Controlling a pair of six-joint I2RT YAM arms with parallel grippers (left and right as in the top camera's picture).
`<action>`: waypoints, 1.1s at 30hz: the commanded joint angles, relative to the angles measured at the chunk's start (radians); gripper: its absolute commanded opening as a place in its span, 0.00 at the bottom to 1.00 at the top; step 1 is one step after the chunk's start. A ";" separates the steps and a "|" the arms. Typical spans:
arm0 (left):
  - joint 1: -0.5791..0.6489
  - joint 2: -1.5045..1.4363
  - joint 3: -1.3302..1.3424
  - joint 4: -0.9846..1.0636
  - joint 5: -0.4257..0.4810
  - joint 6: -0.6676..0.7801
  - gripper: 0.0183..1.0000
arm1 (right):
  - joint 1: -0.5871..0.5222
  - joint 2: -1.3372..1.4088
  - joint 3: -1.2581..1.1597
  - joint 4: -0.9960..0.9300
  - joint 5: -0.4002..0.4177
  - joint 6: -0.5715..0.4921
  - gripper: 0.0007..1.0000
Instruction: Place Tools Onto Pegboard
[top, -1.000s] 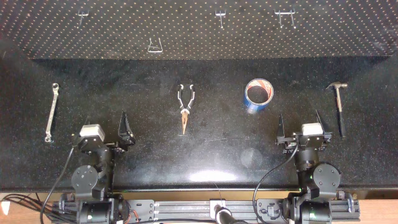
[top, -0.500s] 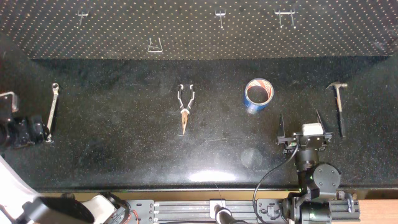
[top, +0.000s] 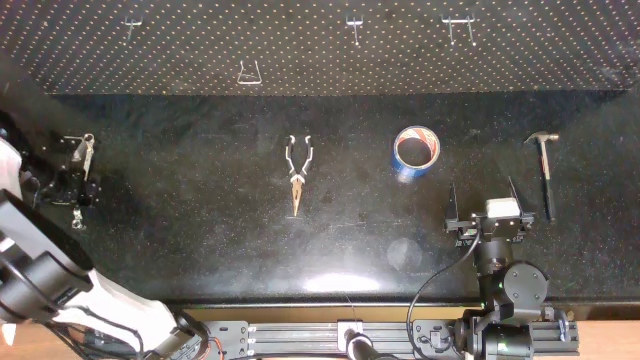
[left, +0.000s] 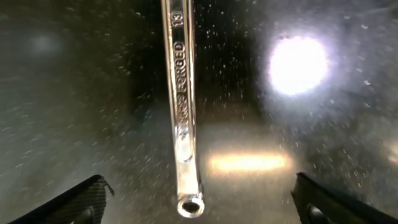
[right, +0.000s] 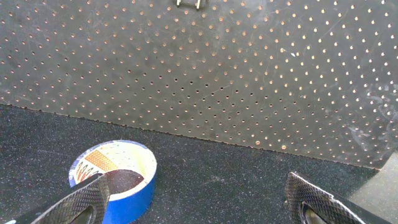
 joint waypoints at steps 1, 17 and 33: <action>-0.027 0.058 0.070 0.007 -0.001 -0.031 0.99 | 0.000 -0.007 -0.005 -0.002 0.005 -0.005 0.93; -0.054 0.176 0.128 0.051 0.092 -0.153 0.99 | 0.000 -0.007 -0.005 -0.002 0.005 -0.005 0.93; -0.055 0.179 0.127 0.138 0.034 -0.202 0.96 | 0.000 -0.007 -0.005 -0.002 0.005 -0.005 0.93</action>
